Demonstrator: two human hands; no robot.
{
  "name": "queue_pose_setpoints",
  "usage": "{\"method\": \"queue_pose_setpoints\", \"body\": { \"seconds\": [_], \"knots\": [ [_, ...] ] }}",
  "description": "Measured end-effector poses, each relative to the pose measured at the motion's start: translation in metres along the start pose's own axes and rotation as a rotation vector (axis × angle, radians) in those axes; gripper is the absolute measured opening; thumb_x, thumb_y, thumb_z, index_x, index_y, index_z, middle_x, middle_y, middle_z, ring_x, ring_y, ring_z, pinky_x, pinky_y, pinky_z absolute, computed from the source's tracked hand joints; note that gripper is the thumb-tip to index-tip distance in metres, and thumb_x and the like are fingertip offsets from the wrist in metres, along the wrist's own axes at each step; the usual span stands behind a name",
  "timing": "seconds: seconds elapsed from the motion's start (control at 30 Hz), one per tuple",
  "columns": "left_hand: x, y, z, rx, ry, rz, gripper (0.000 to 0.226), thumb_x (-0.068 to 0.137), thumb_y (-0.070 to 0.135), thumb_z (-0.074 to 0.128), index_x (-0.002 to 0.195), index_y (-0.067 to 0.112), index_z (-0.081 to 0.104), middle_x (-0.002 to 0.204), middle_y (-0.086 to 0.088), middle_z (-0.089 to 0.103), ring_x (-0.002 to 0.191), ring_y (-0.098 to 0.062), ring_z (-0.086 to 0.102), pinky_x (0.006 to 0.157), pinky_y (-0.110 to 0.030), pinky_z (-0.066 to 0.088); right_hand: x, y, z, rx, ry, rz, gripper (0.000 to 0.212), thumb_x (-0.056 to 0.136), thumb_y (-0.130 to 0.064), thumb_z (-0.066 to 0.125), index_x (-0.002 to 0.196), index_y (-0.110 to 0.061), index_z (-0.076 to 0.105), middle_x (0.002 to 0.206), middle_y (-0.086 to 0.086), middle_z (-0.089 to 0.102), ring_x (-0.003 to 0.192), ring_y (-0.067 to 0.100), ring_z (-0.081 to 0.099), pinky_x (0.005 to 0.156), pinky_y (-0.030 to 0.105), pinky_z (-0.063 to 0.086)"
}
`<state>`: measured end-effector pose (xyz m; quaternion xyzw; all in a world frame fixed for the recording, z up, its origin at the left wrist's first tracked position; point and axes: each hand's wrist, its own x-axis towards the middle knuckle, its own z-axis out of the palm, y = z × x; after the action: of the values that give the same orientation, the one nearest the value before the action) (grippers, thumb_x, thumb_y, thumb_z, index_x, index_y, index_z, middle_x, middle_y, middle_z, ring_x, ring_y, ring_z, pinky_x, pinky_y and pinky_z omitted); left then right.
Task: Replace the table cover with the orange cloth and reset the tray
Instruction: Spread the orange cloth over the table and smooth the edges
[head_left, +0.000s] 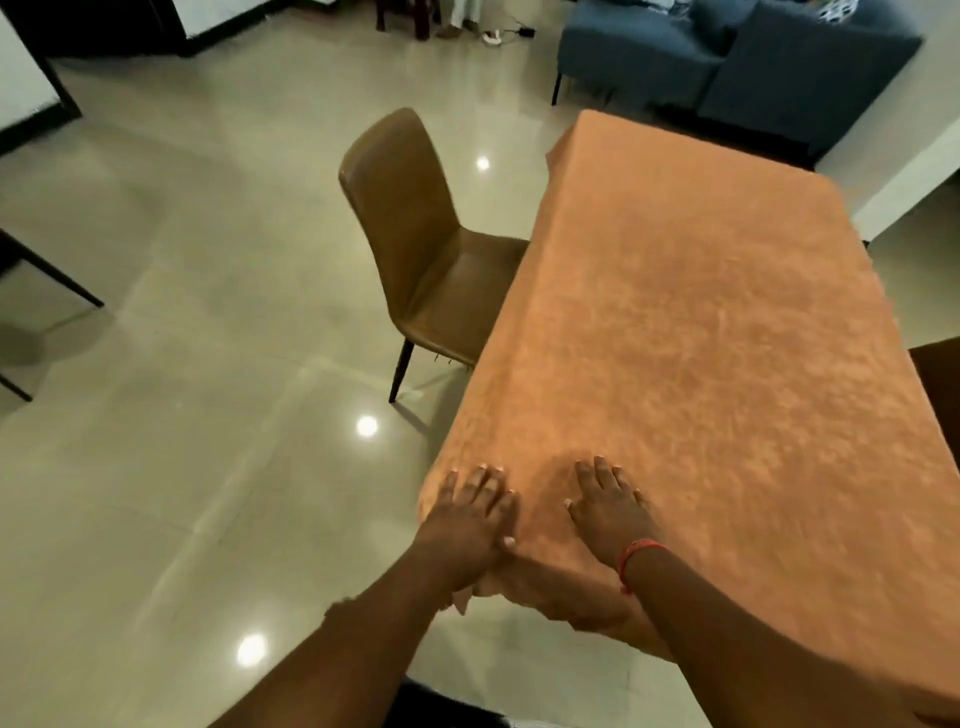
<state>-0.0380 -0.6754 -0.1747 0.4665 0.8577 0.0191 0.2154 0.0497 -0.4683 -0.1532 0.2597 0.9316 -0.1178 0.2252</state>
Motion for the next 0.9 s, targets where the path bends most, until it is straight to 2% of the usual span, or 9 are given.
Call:
{"method": "queue_pose_setpoints", "body": {
  "seconds": [0.13, 0.23, 0.33, 0.37, 0.47, 0.63, 0.7, 0.8, 0.9],
  "knots": [
    [-0.015, -0.044, 0.017, -0.026, 0.0, 0.166, 0.068, 0.102, 0.051, 0.028, 0.157, 0.02, 0.006, 0.164, -0.011, -0.011, 0.151, -0.034, -0.011, 0.116, -0.055, -0.015, 0.016, -0.067, 0.003, 0.02, -0.051, 0.1, 0.062, 0.103, -0.04, 0.033, 0.157, -0.026, 0.009, 0.166, 0.005, 0.001, 0.152, 0.03, 0.006, 0.122, 0.049, 0.016],
    [-0.017, -0.056, 0.017, -0.054, -0.011, 0.262, 0.071, 0.101, 0.05, 0.033, 0.157, 0.015, 0.006, 0.164, -0.013, -0.01, 0.15, -0.037, -0.009, 0.117, -0.056, -0.011, 0.015, -0.095, 0.005, -0.004, -0.074, 0.118, 0.062, 0.102, -0.039, 0.033, 0.157, -0.026, 0.008, 0.166, 0.005, 0.002, 0.152, 0.029, 0.008, 0.121, 0.049, 0.018],
    [-0.008, -0.066, 0.025, -0.033, 0.089, 0.343, 0.071, 0.098, 0.05, 0.04, 0.154, 0.011, 0.018, 0.164, -0.017, -0.002, 0.151, -0.038, -0.001, 0.113, -0.053, -0.017, 0.019, -0.113, 0.007, -0.011, -0.128, 0.183, 0.063, 0.101, -0.038, 0.032, 0.157, -0.028, 0.005, 0.166, 0.004, 0.0, 0.152, 0.028, 0.006, 0.122, 0.049, 0.017],
    [-0.005, -0.068, 0.027, -0.007, 0.092, 0.381, 0.071, 0.096, 0.05, 0.044, 0.152, 0.01, 0.024, 0.164, -0.018, 0.003, 0.15, -0.038, 0.004, 0.112, -0.053, -0.015, 0.022, -0.113, 0.007, -0.018, -0.139, 0.205, 0.063, 0.101, -0.038, 0.032, 0.157, -0.028, 0.006, 0.166, 0.003, 0.0, 0.152, 0.028, 0.007, 0.121, 0.049, 0.018],
    [-0.005, -0.076, 0.031, 0.054, -0.035, 0.421, 0.074, 0.084, 0.055, 0.058, 0.143, 0.013, 0.041, 0.158, -0.018, 0.028, 0.145, -0.037, 0.03, 0.114, -0.055, 0.009, 0.029, -0.116, 0.004, -0.052, -0.146, 0.227, 0.063, 0.097, -0.041, 0.035, 0.155, -0.03, 0.014, 0.165, 0.003, 0.008, 0.15, 0.028, 0.016, 0.118, 0.048, 0.026],
    [0.006, -0.091, 0.031, 0.097, -0.058, 0.507, 0.074, 0.077, 0.062, 0.065, 0.136, 0.019, 0.052, 0.152, -0.011, 0.043, 0.139, -0.032, 0.042, 0.112, -0.053, 0.028, 0.051, -0.119, 0.01, -0.098, -0.166, 0.246, 0.068, 0.09, -0.052, 0.018, 0.155, -0.03, 0.014, 0.165, 0.002, 0.008, 0.15, 0.028, 0.016, 0.117, 0.048, 0.03],
    [0.005, -0.095, 0.032, 0.069, -0.052, 0.509, 0.074, 0.079, 0.062, 0.064, 0.138, 0.019, 0.052, 0.151, -0.009, 0.045, 0.14, -0.03, 0.041, 0.112, -0.05, 0.03, 0.052, -0.131, 0.003, -0.049, -0.13, 0.294, 0.064, 0.096, -0.043, 0.035, 0.155, -0.028, 0.014, 0.163, 0.005, 0.009, 0.148, 0.031, 0.019, 0.116, 0.048, 0.031],
    [-0.012, -0.101, 0.041, 0.049, 0.076, 0.541, 0.077, 0.087, 0.051, 0.062, 0.149, 0.012, 0.036, 0.16, -0.012, 0.028, 0.147, -0.032, 0.025, 0.117, -0.051, 0.02, 0.048, -0.144, -0.001, -0.04, -0.013, 0.298, 0.063, 0.095, -0.038, 0.047, 0.151, -0.024, 0.023, 0.155, 0.01, 0.024, 0.138, 0.038, 0.029, 0.109, 0.051, 0.038],
    [-0.02, -0.102, 0.03, -0.026, 0.046, 0.477, 0.077, 0.084, 0.056, 0.062, 0.148, 0.017, 0.041, 0.159, -0.006, 0.032, 0.146, -0.026, 0.028, 0.113, -0.05, 0.034, 0.049, -0.145, -0.001, -0.061, 0.048, 0.294, 0.057, 0.094, -0.041, 0.046, 0.146, -0.022, 0.031, 0.144, 0.012, 0.037, 0.127, 0.04, 0.038, 0.1, 0.053, 0.044]
  ]
}}
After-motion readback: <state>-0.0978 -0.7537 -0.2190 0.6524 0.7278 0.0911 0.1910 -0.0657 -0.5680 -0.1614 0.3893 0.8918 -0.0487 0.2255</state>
